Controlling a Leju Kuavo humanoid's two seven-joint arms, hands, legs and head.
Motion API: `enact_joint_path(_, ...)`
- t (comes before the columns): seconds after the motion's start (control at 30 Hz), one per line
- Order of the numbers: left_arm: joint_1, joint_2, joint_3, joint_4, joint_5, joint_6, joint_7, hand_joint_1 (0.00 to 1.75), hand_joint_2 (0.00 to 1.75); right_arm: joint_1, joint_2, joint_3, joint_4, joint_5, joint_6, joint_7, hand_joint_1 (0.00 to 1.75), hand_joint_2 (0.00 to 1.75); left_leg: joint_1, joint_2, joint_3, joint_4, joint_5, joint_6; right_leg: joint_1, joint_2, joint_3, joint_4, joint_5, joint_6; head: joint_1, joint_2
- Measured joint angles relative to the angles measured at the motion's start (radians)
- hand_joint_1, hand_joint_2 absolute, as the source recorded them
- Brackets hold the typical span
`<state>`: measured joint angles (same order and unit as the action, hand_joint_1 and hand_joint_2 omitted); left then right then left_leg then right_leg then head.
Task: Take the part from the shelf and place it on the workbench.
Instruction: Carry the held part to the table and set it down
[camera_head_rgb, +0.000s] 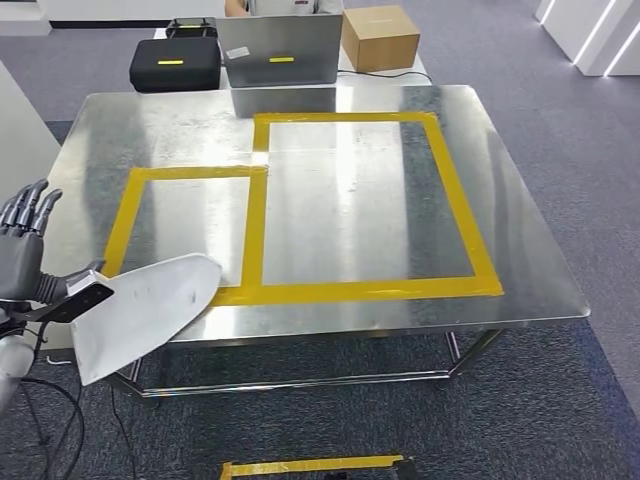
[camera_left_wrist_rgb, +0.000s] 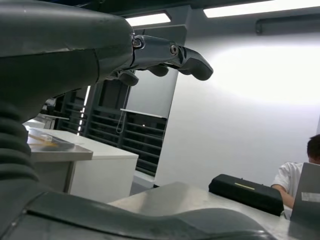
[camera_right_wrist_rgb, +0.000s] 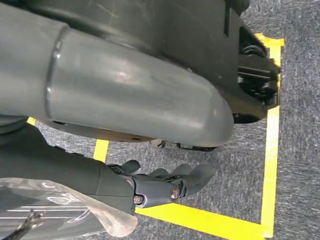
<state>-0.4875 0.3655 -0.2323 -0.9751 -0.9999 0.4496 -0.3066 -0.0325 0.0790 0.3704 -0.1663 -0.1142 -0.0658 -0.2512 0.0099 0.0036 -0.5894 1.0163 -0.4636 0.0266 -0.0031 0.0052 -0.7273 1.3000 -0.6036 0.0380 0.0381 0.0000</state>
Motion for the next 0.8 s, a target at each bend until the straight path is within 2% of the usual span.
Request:
enact_joint_path(0.03, 0.002, 0.0, 0.0, 0.0, 0.003, -0.001, -0.002, 0.0, 0.0, 0.0, 0.0, 0.0, 0.0, 0.0, 0.0, 0.0, 0.0, 0.0, -0.001, 0.0, 0.0, 0.001, 0.001, 0.0, 0.0, 0.0, 0.022, -0.037, 0.025, -0.003, 0.0, 0.0)
enact_joint_path(0.1, 0.004, -0.001, -0.001, -0.001, 0.022, -0.001, -0.009, 0.0, 0.0, -0.002, 0.0, 0.0, 0.0, 0.0, -0.001, 0.0, 0.0, 0.0, -0.003, -0.001, 0.0, 0.003, 0.004, -0.001, 0.002, 0.001, 0.099, -0.178, 0.087, -0.013, 0.0, 0.0)
enact_joint_path(0.13, 0.006, -0.003, -0.001, -0.004, 0.04, -0.001, -0.016, 0.0, 0.0, -0.002, -0.001, 0.0, 0.0, -0.001, -0.001, 0.0, 0.0, 0.0, -0.005, -0.001, -0.003, 0.006, 0.006, -0.004, 0.003, 0.001, 0.132, -0.238, 0.105, -0.018, -0.001, 0.0)
enact_joint_path(0.17, 0.011, -0.004, -0.001, -0.012, 0.059, 0.001, -0.024, 0.0, 0.0, -0.003, -0.001, 0.0, 0.0, -0.001, -0.001, 0.0, 0.0, 0.0, -0.006, -0.001, -0.007, 0.007, 0.008, -0.008, 0.004, 0.002, 0.15, -0.273, 0.113, -0.021, -0.001, 0.0)
enact_joint_path(0.27, 0.053, -0.014, 0.001, -0.073, 0.11, 0.027, -0.048, 0.0, 0.0, -0.002, -0.002, 0.0, 0.0, 0.0, -0.001, 0.0, 0.0, 0.0, -0.005, -0.001, -0.016, 0.009, 0.016, -0.025, 0.004, 0.004, 0.154, -0.291, 0.123, -0.031, -0.001, 0.0)
enact_joint_path(0.3, 0.074, -0.018, 0.003, -0.107, 0.123, 0.044, -0.055, 0.0, 0.0, -0.002, -0.003, 0.0, 0.0, 0.0, 0.0, 0.0, 0.0, 0.0, -0.005, -0.001, -0.018, 0.015, 0.005, -0.031, 0.002, 0.003, 0.153, -0.296, 0.13, -0.037, -0.002, 0.0)
enact_joint_path(0.33, 0.095, -0.024, 0.005, -0.146, 0.135, 0.063, -0.061, 0.0, 0.0, -0.001, -0.004, 0.0, 0.0, 0.0, 0.002, 0.0, 0.0, 0.0, -0.004, -0.002, -0.026, 0.039, -0.019, -0.036, -0.001, 0.002, 0.151, -0.302, 0.137, -0.042, -0.005, 0.0)
enact_joint_path(0.37, 0.118, -0.031, 0.008, -0.186, 0.146, 0.081, -0.068, 0.0, 0.0, -0.001, -0.005, 0.0, 0.0, 0.0, 0.003, 0.0, 0.0, 0.0, -0.002, -0.002, -0.04, 0.082, -0.055, -0.04, -0.003, 0.001, 0.147, -0.306, 0.143, -0.045, -0.007, 0.0)
enact_joint_path(0.43, 0.168, -0.05, 0.011, -0.272, 0.169, 0.114, -0.083, 0.0, 0.0, 0.0, -0.007, 0.0, 0.0, -0.001, 0.006, 0.0, 0.0, 0.0, 0.002, -0.002, -0.077, 0.209, -0.137, -0.049, -0.004, -0.002, 0.136, -0.306, 0.151, -0.048, -0.011, 0.0)
enact_joint_path(0.47, 0.196, -0.062, 0.012, -0.314, 0.178, 0.128, -0.09, 0.0, 0.0, 0.0, -0.008, 0.0, 0.0, -0.002, 0.005, -0.001, 0.0, 0.0, 0.004, -0.002, -0.087, 0.259, -0.162, -0.053, -0.004, -0.002, 0.129, -0.304, 0.156, -0.047, -0.011, 0.0)
enact_joint_path(0.5, 0.222, -0.073, 0.013, -0.357, 0.184, 0.141, -0.095, 0.0, 0.0, 0.0, -0.008, 0.0, 0.0, -0.003, 0.004, 0.0, 0.0, 0.0, 0.006, -0.002, -0.082, 0.276, -0.169, -0.055, -0.004, -0.003, 0.12, -0.303, 0.162, -0.045, -0.012, 0.0)
enact_joint_path(0.53, 0.244, -0.085, 0.013, -0.398, 0.186, 0.151, -0.099, 0.0, 0.0, 0.0, -0.009, 0.0, 0.0, -0.004, 0.003, 0.0, 0.0, 0.0, 0.008, -0.002, -0.058, 0.253, -0.158, -0.056, -0.004, -0.003, 0.111, -0.3, 0.167, -0.043, -0.012, 0.0)
enact_joint_path(0.6, 0.273, -0.103, 0.013, -0.473, 0.187, 0.164, -0.105, 0.0, 0.0, 0.0, -0.009, 0.0, 0.0, -0.006, -0.001, 0.002, 0.0, 0.0, 0.012, -0.002, 0.032, 0.116, -0.114, -0.057, -0.006, -0.003, 0.093, -0.291, 0.178, -0.034, -0.012, 0.0)
enact_joint_path(0.63, 0.284, -0.11, 0.012, -0.506, 0.189, 0.169, -0.108, 0.0, 0.0, -0.001, -0.009, 0.0, 0.0, -0.007, -0.003, 0.003, 0.0, 0.0, 0.011, -0.003, 0.071, 0.05, -0.097, -0.054, -0.005, -0.003, 0.086, -0.287, 0.183, -0.028, -0.012, 0.0)
enact_joint_path(0.67, 0.295, -0.117, 0.012, -0.536, 0.192, 0.173, -0.11, 0.0, 0.0, -0.001, -0.009, 0.0, 0.0, -0.009, -0.005, 0.004, 0.0, 0.0, 0.009, -0.005, 0.095, 0.008, -0.088, -0.049, -0.004, -0.004, 0.082, -0.284, 0.188, -0.021, -0.01, 0.0)
enact_joint_path(0.7, 0.308, -0.124, 0.011, -0.565, 0.195, 0.178, -0.112, 0.0, 0.0, -0.001, -0.009, 0.0, 0.0, -0.01, -0.007, 0.005, 0.0, 0.0, 0.006, -0.007, 0.102, -0.009, -0.085, -0.041, -0.004, -0.004, 0.08, -0.284, 0.194, -0.015, -0.009, 0.0)
enact_joint_path(0.77, 0.336, -0.137, 0.009, -0.613, 0.203, 0.19, -0.12, 0.0, 0.0, 0.002, -0.009, 0.0, 0.001, -0.011, -0.009, 0.006, 0.0, 0.0, 0.001, -0.008, 0.092, -0.007, -0.07, -0.023, -0.006, -0.003, 0.078, -0.29, 0.208, -0.001, -0.008, 0.0)
enact_joint_path(0.8, 0.348, -0.144, 0.009, -0.634, 0.211, 0.194, -0.126, 0.0, 0.0, 0.003, -0.009, 0.0, 0.001, -0.013, -0.009, 0.006, 0.0, 0.0, 0.001, -0.006, 0.085, -0.008, -0.06, -0.014, -0.008, -0.003, 0.073, -0.287, 0.202, 0.005, -0.008, 0.0)
